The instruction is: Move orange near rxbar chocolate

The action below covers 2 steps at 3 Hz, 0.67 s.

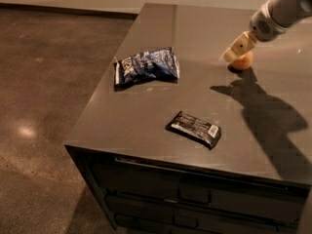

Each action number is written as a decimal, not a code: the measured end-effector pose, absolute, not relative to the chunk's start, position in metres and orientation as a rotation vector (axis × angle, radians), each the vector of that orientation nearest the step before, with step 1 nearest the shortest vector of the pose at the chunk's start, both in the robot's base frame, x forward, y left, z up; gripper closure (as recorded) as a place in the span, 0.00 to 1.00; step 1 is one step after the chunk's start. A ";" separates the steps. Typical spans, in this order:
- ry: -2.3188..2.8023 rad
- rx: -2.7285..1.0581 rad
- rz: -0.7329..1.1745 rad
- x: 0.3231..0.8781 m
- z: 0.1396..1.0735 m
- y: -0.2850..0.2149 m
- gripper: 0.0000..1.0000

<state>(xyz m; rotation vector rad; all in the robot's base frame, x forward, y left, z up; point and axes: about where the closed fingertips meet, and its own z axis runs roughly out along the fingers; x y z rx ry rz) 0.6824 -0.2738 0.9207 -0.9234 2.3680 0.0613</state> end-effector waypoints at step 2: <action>2.440 -0.820 0.069 0.705 0.895 -0.302 0.00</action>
Offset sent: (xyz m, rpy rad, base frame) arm 0.0329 -0.0526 -0.0296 0.0314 0.0547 -0.1450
